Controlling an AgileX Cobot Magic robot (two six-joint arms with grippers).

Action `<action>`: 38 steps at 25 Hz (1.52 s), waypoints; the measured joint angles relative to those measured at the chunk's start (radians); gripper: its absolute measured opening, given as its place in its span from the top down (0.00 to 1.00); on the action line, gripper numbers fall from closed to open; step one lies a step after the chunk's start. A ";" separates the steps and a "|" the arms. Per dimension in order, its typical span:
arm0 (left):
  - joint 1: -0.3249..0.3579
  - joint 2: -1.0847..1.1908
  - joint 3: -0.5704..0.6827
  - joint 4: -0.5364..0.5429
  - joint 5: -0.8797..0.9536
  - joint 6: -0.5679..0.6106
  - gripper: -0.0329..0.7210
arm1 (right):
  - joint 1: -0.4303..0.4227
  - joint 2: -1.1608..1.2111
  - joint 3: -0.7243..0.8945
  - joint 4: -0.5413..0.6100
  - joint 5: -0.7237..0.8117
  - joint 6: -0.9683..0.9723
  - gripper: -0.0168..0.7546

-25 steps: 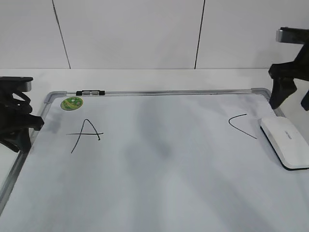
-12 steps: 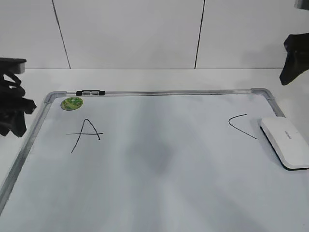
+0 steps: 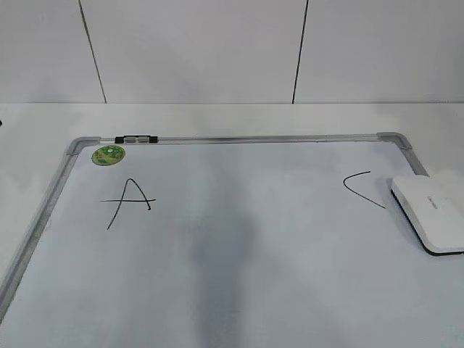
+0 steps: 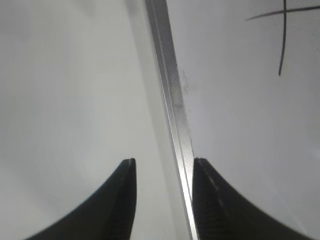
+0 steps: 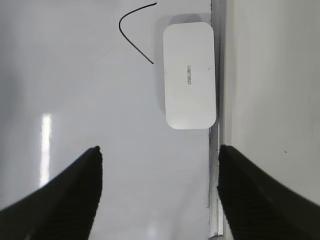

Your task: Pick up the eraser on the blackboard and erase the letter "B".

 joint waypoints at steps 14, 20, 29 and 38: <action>0.000 -0.509 0.166 -0.006 0.032 0.000 0.57 | 0.000 -0.484 0.160 0.001 0.025 0.000 0.26; 0.000 -0.758 0.252 -0.006 0.045 0.000 0.57 | 0.000 -0.670 0.278 -0.007 0.030 0.000 0.26; 0.000 -1.111 0.433 -0.009 0.052 0.000 0.58 | 0.000 -0.965 0.495 -0.007 0.034 0.000 0.26; 0.000 -1.402 0.655 -0.024 0.041 0.000 0.63 | 0.000 -1.197 0.617 -0.007 0.023 -0.103 0.26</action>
